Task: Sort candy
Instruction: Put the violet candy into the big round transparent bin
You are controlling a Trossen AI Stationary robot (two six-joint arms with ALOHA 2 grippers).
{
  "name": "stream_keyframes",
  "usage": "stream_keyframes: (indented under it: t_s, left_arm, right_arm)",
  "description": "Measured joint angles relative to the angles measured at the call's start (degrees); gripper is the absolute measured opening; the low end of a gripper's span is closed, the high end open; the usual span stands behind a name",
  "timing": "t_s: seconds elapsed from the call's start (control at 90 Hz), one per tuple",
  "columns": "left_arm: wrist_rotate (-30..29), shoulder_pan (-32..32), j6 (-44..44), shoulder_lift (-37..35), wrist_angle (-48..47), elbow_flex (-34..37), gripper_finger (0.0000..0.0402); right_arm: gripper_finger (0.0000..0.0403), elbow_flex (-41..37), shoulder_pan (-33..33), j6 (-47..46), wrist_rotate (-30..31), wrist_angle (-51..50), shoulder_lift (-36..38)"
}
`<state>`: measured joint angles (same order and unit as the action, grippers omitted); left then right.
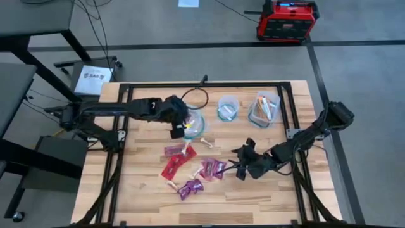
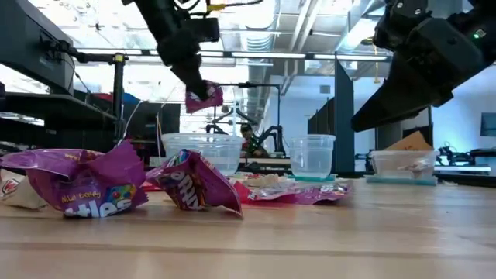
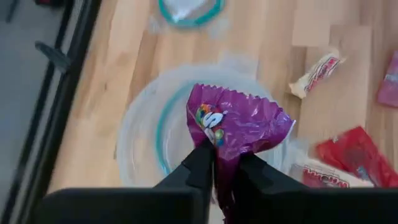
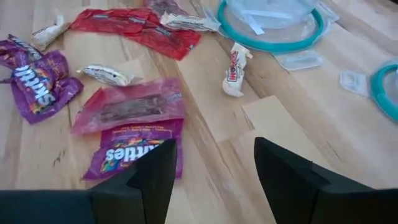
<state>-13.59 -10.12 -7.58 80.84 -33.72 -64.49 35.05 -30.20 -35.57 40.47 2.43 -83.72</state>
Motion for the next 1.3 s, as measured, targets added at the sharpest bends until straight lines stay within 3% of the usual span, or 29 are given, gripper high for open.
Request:
stream_keyframes:
  t_s: [0.189, 0.311, 0.678, 1.3]
  left_arm:
    - [0.1, -0.8, 0.6, 1.0, -2.4, 0.0, 0.0128]
    - [-0.2, 0.0, 2.8, 0.7, -2.4, 0.0, 0.0157]
    - [-4.1, 4.0, 2.7, 0.2, -2.4, 0.0, 0.0161]
    - [-5.1, 7.7, 6.2, -4.0, -4.3, 0.6, 0.0162]
  right_arm:
    - [0.0199, 0.0, 0.0, 0.0, -0.2, 0.2, 0.0]
    - [0.0199, 0.0, 0.0, 0.0, -0.2, 0.2, 0.0]
    - [0.0199, 0.0, 0.0, 0.0, -0.3, 0.2, 0.0]
    - [0.0199, 0.0, 0.0, 2.7, -0.4, 0.1, 0.0]
